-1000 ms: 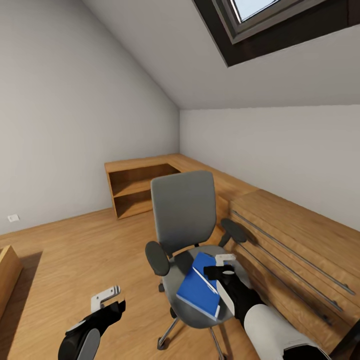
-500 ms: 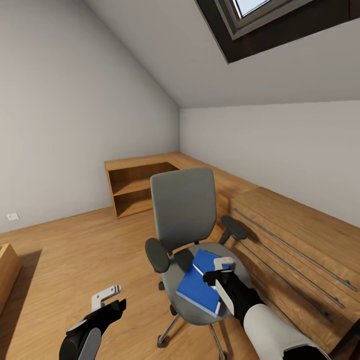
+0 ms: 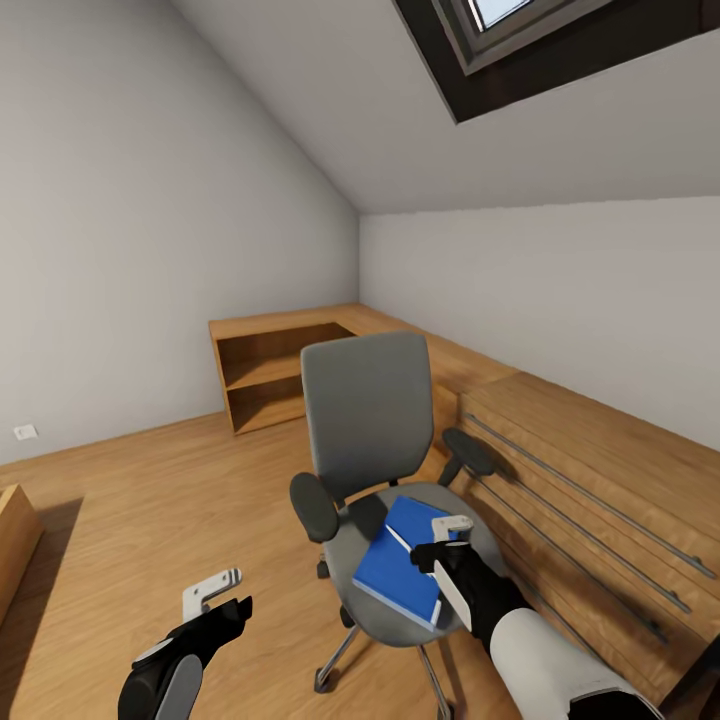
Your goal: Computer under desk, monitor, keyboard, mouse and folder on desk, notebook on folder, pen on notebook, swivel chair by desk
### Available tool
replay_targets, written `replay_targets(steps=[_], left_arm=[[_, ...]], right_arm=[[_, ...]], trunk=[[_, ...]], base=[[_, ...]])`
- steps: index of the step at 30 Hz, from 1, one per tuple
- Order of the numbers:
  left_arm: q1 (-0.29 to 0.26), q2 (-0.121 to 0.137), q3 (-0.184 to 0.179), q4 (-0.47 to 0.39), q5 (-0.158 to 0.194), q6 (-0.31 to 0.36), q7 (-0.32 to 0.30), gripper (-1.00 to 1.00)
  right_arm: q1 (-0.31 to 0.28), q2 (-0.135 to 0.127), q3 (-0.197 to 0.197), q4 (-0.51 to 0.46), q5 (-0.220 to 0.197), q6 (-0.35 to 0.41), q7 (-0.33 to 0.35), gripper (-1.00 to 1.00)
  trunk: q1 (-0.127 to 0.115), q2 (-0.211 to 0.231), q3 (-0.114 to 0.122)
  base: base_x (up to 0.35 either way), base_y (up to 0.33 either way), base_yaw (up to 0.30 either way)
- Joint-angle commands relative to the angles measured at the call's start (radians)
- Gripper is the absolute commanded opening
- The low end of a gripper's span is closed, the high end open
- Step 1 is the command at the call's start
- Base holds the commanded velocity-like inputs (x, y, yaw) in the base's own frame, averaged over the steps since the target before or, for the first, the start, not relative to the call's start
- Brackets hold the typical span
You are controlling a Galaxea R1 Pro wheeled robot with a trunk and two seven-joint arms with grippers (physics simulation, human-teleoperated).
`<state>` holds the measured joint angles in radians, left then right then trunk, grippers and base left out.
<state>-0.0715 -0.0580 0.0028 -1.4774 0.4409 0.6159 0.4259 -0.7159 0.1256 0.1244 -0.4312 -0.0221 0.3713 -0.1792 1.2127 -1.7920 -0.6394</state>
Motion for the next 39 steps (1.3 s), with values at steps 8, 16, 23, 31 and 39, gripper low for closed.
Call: replay_targets(steps=[8,16,23,31,39], left_arm=[[-0.001,0.0,0.0,-0.001,0.01,0.003,0.008,1.0],[-0.001,0.0,0.0,-0.001,0.011,0.003,0.008,1.0],[-0.001,0.0,0.0,0.0,0.011,0.004,0.008,1.0],[-0.001,0.0,0.0,0.0,0.011,0.004,0.008,1.0],[-0.001,0.001,0.001,0.002,0.01,0.004,0.008,1.0]], right_arm=[[0.0,-0.001,0.007,-0.001,-0.002,0.006,-0.006,1.0],[0.0,-0.001,0.008,-0.002,-0.002,0.006,-0.006,1.0],[0.0,0.0,0.008,-0.003,-0.003,0.006,-0.006,1.0],[0.0,0.0,0.007,-0.003,-0.004,0.006,-0.006,1.0],[0.0,0.0,0.009,-0.002,-0.004,0.007,-0.003,1.0]], trunk=[[0.031,-0.057,-0.026],[0.046,-0.085,-0.039],[0.046,-0.085,-0.042],[0.046,-0.085,-0.048],[0.046,-0.085,-0.049]], base=[[0.0,0.0,0.0],[0.0,0.0,0.0],[0.0,0.0,0.083],[0.0,0.0,0.12],[0.0,0.0,0.015]])
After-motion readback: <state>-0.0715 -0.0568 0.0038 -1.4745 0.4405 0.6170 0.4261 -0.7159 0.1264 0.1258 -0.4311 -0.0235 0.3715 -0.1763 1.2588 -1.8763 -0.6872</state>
